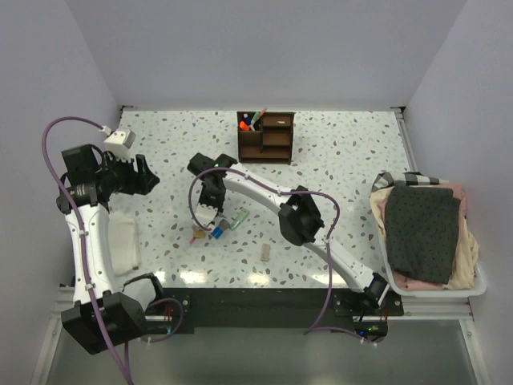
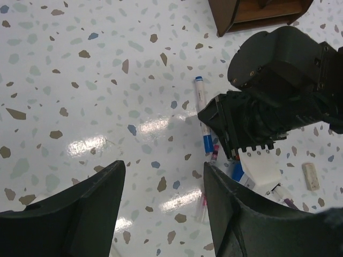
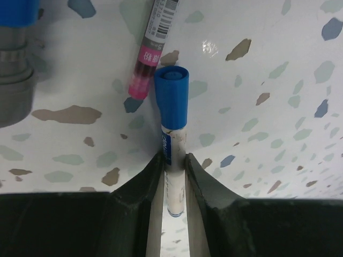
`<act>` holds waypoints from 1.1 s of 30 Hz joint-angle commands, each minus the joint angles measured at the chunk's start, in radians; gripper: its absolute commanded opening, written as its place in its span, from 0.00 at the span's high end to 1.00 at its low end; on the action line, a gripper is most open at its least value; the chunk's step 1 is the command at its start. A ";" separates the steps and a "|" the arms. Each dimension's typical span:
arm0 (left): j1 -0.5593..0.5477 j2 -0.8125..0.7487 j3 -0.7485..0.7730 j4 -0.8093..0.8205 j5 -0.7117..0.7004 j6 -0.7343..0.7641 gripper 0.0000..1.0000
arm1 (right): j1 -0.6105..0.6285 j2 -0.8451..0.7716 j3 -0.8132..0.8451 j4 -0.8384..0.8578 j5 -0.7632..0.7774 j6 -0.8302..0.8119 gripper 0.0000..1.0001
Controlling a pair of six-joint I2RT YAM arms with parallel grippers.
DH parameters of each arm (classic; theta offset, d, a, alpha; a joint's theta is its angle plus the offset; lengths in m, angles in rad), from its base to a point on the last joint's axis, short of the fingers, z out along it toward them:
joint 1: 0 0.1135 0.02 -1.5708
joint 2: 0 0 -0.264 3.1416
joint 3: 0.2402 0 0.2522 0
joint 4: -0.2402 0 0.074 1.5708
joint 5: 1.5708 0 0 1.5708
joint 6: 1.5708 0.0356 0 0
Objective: Sort the stationery into containers
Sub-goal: Pick up the pen from the center of the board.
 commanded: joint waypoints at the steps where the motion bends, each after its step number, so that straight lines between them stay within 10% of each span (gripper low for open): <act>1: 0.005 0.029 0.052 0.035 0.068 0.017 0.35 | -0.076 -0.068 -0.131 -0.119 -0.126 0.238 1.00; 12: 0.005 0.124 0.092 0.159 0.165 -0.044 0.34 | -0.133 -0.115 -0.174 -0.168 -0.132 0.594 0.99; 24: 0.003 0.133 0.074 0.224 0.174 -0.104 0.34 | -0.141 -0.092 -0.276 -0.114 -0.157 0.748 0.65; 33: 0.003 0.146 0.077 0.238 0.164 -0.108 0.34 | -0.135 -0.116 -0.398 -0.022 -0.172 0.849 0.78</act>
